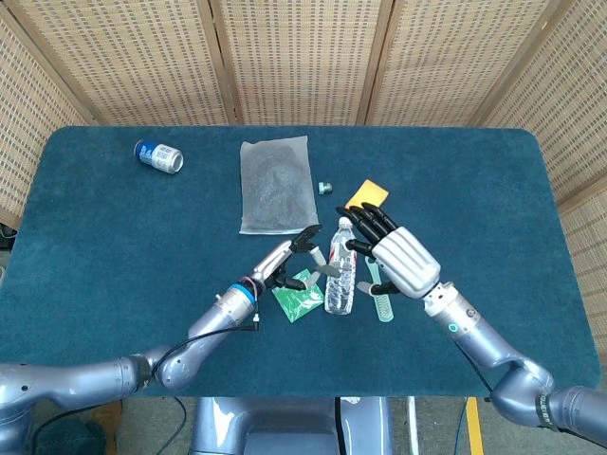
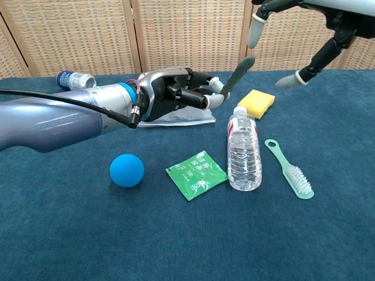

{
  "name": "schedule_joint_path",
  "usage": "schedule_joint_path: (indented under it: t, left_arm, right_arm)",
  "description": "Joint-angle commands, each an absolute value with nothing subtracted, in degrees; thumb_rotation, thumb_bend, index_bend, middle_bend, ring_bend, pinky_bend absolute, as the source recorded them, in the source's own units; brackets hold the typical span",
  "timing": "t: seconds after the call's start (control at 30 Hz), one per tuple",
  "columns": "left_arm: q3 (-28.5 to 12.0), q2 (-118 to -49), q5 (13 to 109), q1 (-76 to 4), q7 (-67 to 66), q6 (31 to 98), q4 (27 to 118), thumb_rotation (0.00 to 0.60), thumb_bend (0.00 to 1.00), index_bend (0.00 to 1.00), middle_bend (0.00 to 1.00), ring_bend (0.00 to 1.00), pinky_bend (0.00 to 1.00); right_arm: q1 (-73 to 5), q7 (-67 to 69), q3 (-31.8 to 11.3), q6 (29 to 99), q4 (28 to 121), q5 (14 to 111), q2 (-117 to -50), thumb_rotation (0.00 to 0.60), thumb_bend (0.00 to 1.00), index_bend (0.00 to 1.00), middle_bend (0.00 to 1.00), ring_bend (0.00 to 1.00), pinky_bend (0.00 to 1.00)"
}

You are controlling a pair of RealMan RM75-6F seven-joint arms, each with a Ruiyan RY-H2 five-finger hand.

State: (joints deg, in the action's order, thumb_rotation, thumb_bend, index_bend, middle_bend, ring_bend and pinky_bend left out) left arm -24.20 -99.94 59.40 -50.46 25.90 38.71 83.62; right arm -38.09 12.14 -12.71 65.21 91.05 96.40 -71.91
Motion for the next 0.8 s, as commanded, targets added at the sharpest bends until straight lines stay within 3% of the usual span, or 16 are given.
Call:
schedule_joint_path:
  t: [0.03,0.3,0.8]
  left_arm:
    - [-24.01,-99.96,58.46,-50.81,24.82,39.42,84.50,0.600,0.48,0.74,0.00,0.00,0.00]
    - [-23.93,-99.96,56.52,-51.51,23.03,40.06,85.24,0.600,0.48,0.74,0.00,0.00,0.00]
    - [-23.97,-100.93,54.77,-52.63,22.27,40.00,84.31,0.600,0.48,0.74,0.00,0.00,0.00]
  right_arm:
    - [-38.76,11.02,-12.97,65.05,91.09,95.33,-72.73,0.600,0.29,0.46,0.10,0.00,0.00]
    - [-39.55,10.78,-12.76,63.72,92.45,92.26,-72.76,0.600,0.36,0.49,0.09,0.00,0.00]
    - [-40.92,8.60,-12.14,62.28,95.20,90.07,-71.52,0.600,0.38,0.52,0.09,0.00,0.00]
